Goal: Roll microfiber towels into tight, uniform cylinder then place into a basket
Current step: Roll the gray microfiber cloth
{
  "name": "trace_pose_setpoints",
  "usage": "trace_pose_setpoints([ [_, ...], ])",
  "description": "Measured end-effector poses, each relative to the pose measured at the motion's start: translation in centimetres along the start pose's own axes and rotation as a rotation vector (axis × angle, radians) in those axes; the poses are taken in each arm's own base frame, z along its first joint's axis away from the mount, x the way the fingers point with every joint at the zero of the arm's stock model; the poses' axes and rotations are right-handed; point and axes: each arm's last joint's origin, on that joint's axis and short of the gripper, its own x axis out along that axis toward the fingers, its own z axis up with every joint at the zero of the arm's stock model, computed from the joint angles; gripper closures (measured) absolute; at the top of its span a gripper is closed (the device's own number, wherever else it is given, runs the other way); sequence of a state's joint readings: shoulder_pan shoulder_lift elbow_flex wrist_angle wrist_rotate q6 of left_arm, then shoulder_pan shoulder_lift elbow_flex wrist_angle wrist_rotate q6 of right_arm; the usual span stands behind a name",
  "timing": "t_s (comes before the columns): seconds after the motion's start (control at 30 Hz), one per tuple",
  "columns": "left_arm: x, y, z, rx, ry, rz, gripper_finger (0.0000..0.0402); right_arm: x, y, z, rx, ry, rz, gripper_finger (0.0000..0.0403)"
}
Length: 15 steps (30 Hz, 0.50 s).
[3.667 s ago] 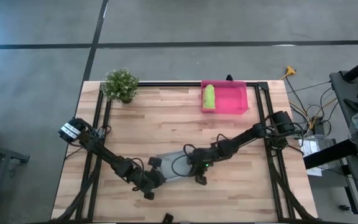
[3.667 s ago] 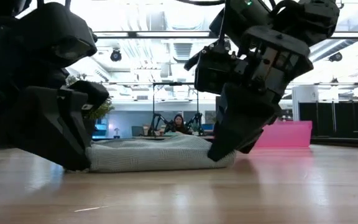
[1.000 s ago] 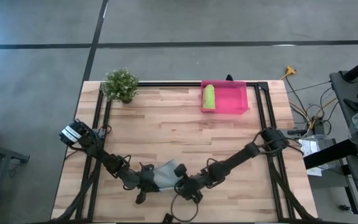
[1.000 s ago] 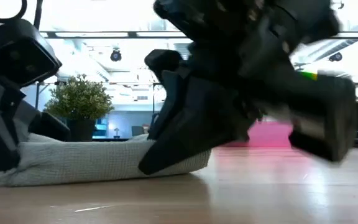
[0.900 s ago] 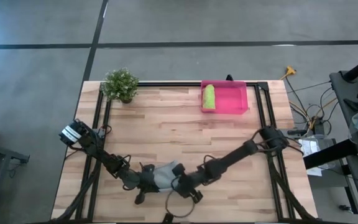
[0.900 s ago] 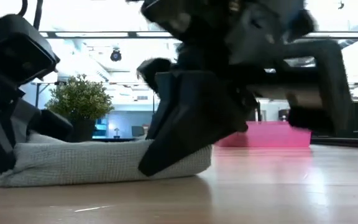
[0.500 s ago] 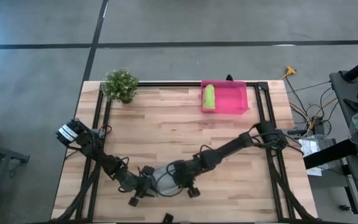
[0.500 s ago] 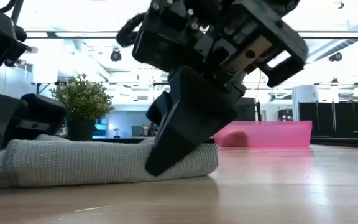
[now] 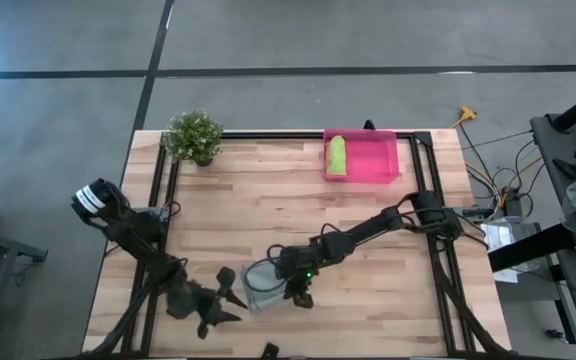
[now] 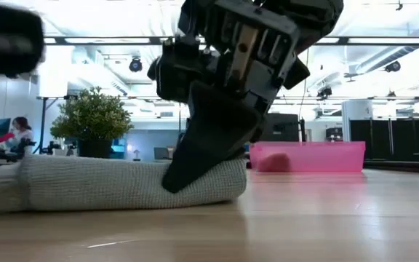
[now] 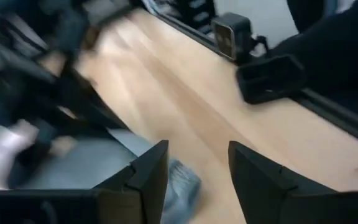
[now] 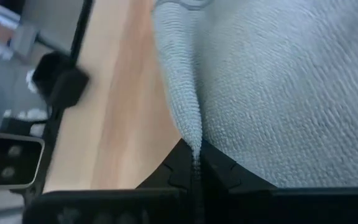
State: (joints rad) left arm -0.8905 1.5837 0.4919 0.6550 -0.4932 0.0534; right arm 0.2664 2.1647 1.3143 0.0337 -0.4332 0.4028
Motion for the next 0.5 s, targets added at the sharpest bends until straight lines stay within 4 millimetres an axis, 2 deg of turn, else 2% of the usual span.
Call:
trace_pose_setpoints([
  [0.1,-0.6,-1.1,0.9,0.132,-0.014,0.102,0.0251,-0.2,-0.5,0.1,0.075,-0.010,-0.004,0.0394],
  [0.2,-0.1,-1.9,1.4,0.241,-0.009,0.129,0.0251,-0.4,-0.8,0.3,0.141,-0.031,-0.002,0.0394],
  [0.4,3.0,-3.4,1.4,0.400,0.056,0.149,0.0251,-0.6,-1.1,0.8,0.216,-0.063,0.014,0.0392],
  [0.5,4.7,-4.0,0.9,0.514,0.171,0.277,0.0251,-0.6,-1.1,0.9,0.234,-0.068,0.022,0.0391],
])
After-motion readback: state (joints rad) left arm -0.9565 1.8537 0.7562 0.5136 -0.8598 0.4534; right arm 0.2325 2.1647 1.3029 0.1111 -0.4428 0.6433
